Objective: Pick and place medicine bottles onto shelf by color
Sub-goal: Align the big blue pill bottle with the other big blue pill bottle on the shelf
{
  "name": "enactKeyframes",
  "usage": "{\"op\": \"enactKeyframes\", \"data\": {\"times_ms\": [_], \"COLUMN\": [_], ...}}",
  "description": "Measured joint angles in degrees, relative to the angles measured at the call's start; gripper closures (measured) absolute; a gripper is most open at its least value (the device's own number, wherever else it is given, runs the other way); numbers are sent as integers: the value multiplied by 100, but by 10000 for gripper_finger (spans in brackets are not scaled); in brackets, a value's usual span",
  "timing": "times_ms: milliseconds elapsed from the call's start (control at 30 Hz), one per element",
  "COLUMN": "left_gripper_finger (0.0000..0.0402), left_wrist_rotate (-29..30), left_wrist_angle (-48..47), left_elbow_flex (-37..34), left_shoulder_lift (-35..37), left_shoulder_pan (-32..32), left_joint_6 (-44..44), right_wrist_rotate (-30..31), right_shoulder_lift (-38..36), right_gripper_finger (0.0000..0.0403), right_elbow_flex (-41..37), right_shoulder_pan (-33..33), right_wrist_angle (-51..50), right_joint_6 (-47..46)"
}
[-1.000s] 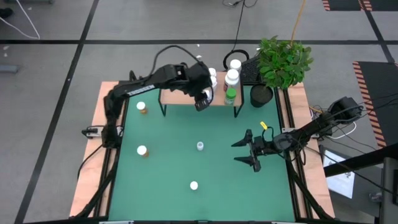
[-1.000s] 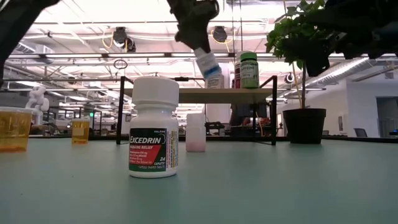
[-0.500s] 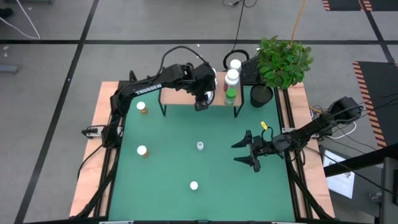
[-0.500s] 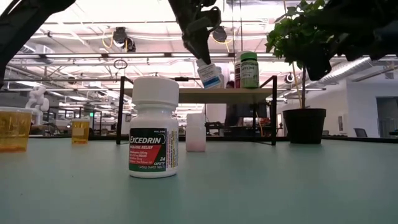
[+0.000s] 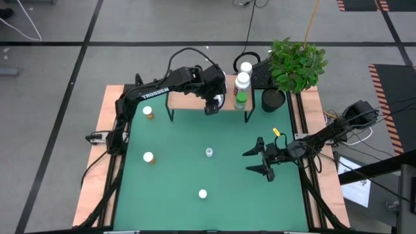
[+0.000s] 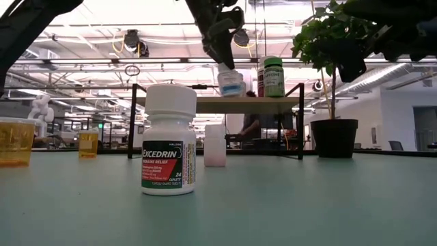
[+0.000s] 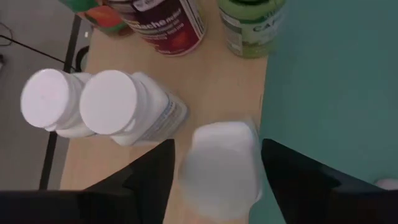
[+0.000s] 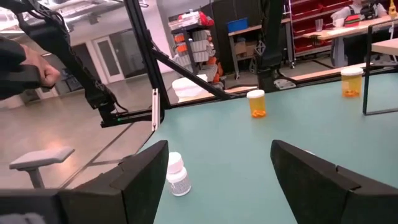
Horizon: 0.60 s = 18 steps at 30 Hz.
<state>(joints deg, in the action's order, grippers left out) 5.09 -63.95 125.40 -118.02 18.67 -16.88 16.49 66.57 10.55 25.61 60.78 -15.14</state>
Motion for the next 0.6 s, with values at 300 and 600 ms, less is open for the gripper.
{"op": "enactKeyframes", "data": {"times_ms": [300,600], "left_gripper_finger": [127,126], "left_wrist_rotate": [209,911], "left_wrist_angle": [134,-107], "left_elbow_flex": [0,191], "left_shoulder_lift": [0,48], "left_shoulder_pan": [1,-86], "left_joint_6": [25,344], "right_wrist_rotate": [5,2], "right_shoulder_lift": [0,-2], "right_gripper_finger": [126,126], "right_elbow_flex": [0,0], "right_shoulder_pan": [0,0], "right_wrist_angle": [81,-28], "right_joint_6": [83,86]}}
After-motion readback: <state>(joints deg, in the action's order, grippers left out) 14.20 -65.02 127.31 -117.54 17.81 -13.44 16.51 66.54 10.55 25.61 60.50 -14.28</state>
